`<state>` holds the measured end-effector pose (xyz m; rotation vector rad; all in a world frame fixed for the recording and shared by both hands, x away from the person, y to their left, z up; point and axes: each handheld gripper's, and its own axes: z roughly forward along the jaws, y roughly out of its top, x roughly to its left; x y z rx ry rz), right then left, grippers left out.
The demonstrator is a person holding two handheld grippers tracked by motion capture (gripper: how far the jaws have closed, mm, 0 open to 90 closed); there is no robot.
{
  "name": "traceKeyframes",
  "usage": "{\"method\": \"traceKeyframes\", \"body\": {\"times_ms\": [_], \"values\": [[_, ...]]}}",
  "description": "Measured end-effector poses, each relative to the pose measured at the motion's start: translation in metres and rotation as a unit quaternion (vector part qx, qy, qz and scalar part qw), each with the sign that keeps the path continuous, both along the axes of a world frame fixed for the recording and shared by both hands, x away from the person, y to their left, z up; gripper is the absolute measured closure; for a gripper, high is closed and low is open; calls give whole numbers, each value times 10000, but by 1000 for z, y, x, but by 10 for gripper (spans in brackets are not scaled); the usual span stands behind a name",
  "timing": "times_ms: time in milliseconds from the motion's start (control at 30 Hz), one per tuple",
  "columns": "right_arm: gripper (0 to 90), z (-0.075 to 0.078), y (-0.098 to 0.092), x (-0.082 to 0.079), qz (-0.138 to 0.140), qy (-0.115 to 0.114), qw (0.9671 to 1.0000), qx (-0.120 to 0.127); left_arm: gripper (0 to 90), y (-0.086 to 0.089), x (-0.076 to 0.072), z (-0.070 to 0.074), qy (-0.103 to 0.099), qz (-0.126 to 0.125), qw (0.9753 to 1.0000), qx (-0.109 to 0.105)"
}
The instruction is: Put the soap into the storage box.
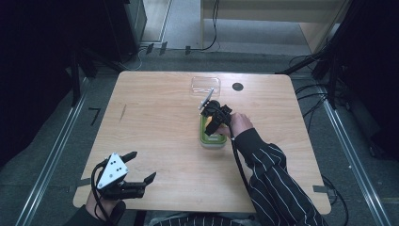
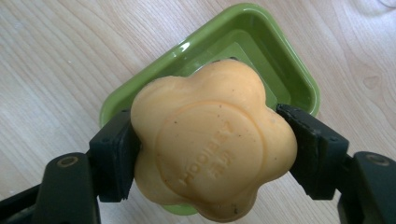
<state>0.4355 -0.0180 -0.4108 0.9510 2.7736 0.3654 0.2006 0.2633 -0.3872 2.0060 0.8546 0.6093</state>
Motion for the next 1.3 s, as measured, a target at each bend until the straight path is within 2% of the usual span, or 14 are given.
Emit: {"method": "traceKeyframes", "body": {"times_ms": [500,900,1300], "values": [[275,-14,0,20,-31,284,9996,-56,136,2,-2,0,-7,22,10000,17],[274,-23,9,23,109,372,9991,-161,136,2,-2,0,-9,24,10000,19],[273,-31,8,26,51,417,9989,-206,136,2,-2,0,-14,30,10000,13]]}}
